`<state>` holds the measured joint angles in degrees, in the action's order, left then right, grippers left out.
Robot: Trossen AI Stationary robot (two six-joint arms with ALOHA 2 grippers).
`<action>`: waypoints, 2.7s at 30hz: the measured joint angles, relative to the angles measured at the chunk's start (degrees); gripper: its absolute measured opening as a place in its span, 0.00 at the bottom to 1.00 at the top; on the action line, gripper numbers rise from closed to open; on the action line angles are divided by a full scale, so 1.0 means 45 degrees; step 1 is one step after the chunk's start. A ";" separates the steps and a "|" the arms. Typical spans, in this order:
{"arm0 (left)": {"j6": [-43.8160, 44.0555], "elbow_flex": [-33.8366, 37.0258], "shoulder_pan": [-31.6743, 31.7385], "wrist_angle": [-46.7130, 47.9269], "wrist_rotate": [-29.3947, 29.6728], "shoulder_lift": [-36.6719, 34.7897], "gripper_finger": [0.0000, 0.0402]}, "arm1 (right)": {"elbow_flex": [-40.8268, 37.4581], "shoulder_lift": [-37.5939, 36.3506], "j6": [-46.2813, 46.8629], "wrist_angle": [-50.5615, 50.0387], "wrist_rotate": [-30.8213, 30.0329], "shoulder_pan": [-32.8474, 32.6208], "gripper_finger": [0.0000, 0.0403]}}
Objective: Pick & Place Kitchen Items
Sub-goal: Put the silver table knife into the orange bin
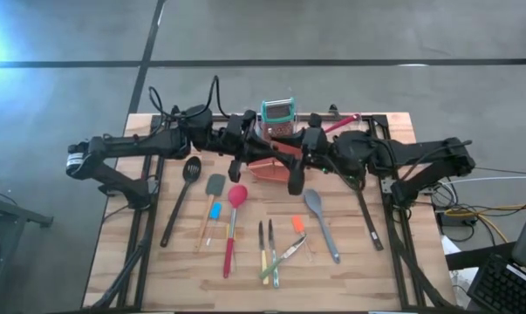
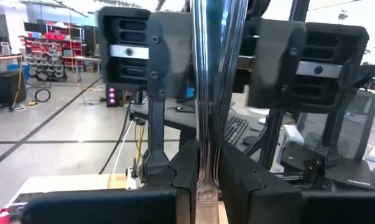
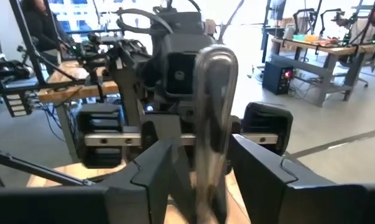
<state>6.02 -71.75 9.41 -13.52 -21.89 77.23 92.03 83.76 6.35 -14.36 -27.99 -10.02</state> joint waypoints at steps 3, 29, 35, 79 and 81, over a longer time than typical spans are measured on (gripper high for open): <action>-0.0058 0.0000 0.0000 -0.0008 -0.0015 0.0000 0.11 | -0.0014 0.0025 0.0018 -0.0169 -0.0056 0.0119 0.33; 0.0104 0.0165 0.0331 0.2070 0.0610 -0.0501 0.40 | 0.0618 -0.0272 -0.0301 -0.1774 0.1937 0.1132 0.10; 0.0024 0.0165 0.1203 0.4510 0.0909 -0.1708 0.57 | 0.0677 -0.0515 -0.0980 -0.3555 0.2386 0.1199 0.10; 0.0204 0.0175 0.1860 0.5596 0.3201 -0.4692 0.58 | -0.4872 0.4504 -0.8514 -0.0658 1.0802 0.7368 0.10; 0.0200 0.0175 0.1860 0.5604 0.3204 -0.4692 0.58 | -0.4872 0.4653 -0.8565 -0.0566 1.0804 0.7351 0.10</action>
<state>6.92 -70.96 17.78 11.70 -7.47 56.12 70.11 104.70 -32.19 -16.90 20.63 23.06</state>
